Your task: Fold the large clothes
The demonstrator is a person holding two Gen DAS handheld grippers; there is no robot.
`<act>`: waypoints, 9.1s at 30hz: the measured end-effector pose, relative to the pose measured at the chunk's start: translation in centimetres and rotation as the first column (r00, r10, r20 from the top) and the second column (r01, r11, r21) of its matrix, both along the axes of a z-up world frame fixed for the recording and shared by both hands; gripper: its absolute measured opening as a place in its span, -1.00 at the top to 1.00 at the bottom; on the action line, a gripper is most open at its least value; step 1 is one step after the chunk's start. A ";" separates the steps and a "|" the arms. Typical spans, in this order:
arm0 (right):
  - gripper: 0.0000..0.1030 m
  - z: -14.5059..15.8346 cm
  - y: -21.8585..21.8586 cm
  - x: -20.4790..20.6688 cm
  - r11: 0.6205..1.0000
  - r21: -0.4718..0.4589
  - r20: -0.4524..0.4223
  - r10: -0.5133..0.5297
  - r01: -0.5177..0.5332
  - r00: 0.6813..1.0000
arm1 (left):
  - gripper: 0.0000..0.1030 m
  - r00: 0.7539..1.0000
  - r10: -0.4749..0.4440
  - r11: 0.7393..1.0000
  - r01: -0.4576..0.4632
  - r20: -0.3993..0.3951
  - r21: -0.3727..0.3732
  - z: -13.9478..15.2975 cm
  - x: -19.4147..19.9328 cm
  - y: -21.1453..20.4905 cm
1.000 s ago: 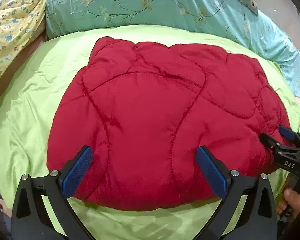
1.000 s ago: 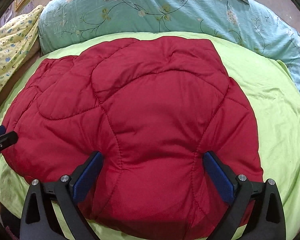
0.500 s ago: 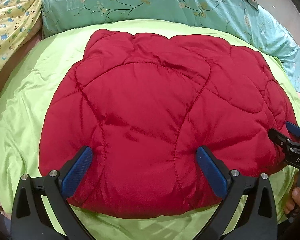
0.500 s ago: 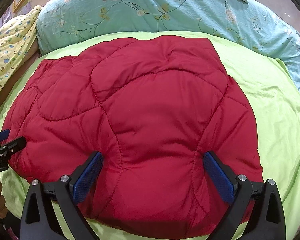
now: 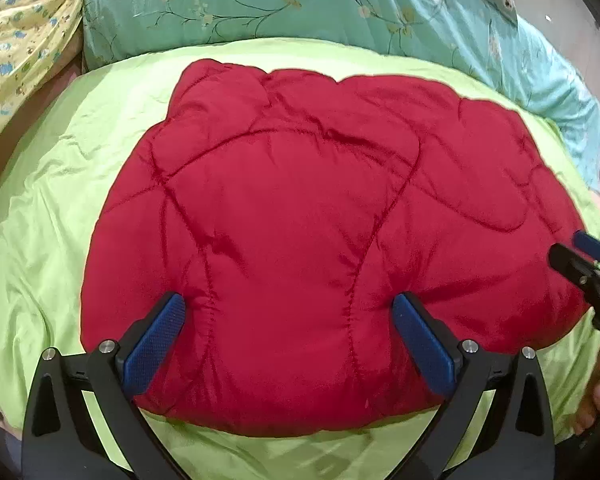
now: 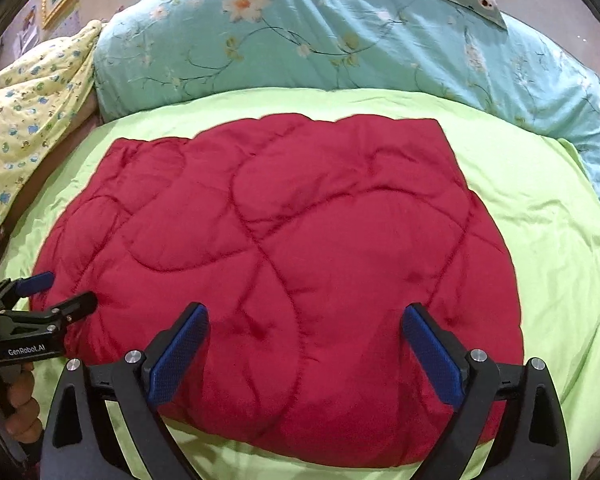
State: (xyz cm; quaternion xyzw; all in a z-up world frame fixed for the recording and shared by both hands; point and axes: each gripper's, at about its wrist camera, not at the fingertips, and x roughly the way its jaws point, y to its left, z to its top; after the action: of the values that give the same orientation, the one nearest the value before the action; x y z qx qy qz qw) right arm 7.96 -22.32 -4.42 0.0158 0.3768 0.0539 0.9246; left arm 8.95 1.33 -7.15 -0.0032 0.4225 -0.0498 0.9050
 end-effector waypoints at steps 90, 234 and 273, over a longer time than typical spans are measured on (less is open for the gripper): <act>-1.00 -0.9 -2.5 -1.7 0.999 0.045 -0.046 -0.020 0.022 0.999 | -1.00 1.000 0.008 0.999 -0.009 0.013 0.033 0.4 -0.6 0.9; -1.00 2.4 1.8 -4.7 0.996 0.056 -0.102 0.078 -0.073 0.992 | -1.00 0.997 0.016 0.984 -0.029 0.075 0.175 4.1 -5.0 0.5; -1.00 1.7 1.3 -4.2 0.996 0.068 -0.119 0.067 -0.059 0.991 | -1.00 0.997 0.016 0.984 -0.028 0.072 0.174 3.8 -4.5 0.5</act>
State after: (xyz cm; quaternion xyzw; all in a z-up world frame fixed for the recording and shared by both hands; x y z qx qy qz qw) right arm 3.81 -20.97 -2.75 0.0367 0.4307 0.0942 0.8968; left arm 4.42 1.87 -3.36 0.0735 0.3929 -0.0027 0.9166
